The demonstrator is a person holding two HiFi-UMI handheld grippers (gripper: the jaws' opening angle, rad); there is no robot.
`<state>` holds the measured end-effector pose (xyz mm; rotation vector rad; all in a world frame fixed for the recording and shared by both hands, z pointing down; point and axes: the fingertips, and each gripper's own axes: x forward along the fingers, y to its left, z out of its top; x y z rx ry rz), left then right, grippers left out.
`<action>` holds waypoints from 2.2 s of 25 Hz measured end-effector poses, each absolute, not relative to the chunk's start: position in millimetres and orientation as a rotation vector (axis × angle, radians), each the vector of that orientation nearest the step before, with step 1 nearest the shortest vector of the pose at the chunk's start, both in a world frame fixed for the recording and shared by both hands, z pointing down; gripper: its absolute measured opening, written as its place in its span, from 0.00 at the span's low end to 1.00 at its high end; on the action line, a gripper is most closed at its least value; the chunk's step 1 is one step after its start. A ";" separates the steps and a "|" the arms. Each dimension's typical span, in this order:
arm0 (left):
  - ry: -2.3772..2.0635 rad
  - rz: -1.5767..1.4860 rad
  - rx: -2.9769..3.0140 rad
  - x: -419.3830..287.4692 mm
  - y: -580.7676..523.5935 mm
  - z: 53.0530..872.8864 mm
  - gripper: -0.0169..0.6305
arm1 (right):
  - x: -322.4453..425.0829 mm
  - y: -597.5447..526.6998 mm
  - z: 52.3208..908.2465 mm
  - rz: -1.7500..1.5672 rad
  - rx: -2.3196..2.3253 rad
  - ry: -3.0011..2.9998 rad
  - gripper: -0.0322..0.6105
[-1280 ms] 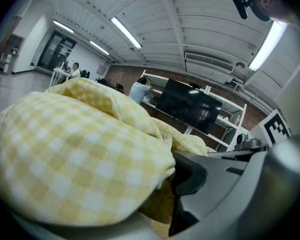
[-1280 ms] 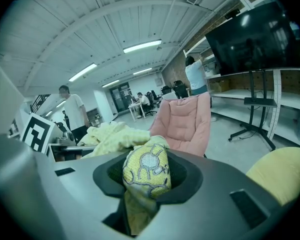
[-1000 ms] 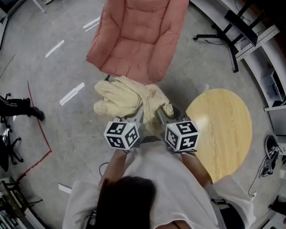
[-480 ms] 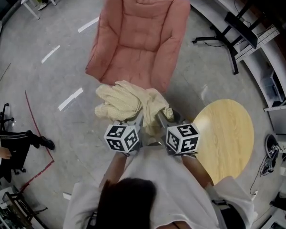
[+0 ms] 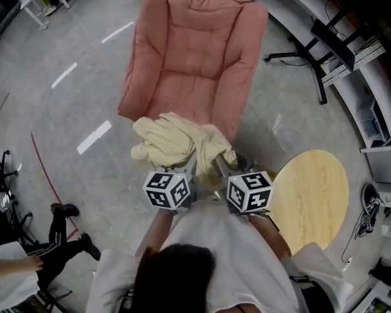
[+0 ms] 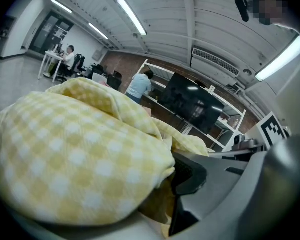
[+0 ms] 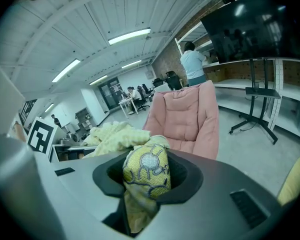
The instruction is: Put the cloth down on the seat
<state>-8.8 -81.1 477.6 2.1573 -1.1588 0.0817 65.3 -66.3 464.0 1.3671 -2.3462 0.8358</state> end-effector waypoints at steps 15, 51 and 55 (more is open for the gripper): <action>-1.052 0.125 2.157 -70.3 -166.9 494.5 0.27 | 1.5 -147.1 477.9 0.881 1.431 -2.257 0.27; -1.020 0.227 2.039 -44.9 -354.4 600.5 0.27 | 30.2 -331.8 585.7 1.066 1.519 -2.139 0.27; -1.013 0.231 2.001 -37.9 -370.6 637.6 0.27 | 37.7 -348.3 622.0 1.098 1.515 -2.107 0.27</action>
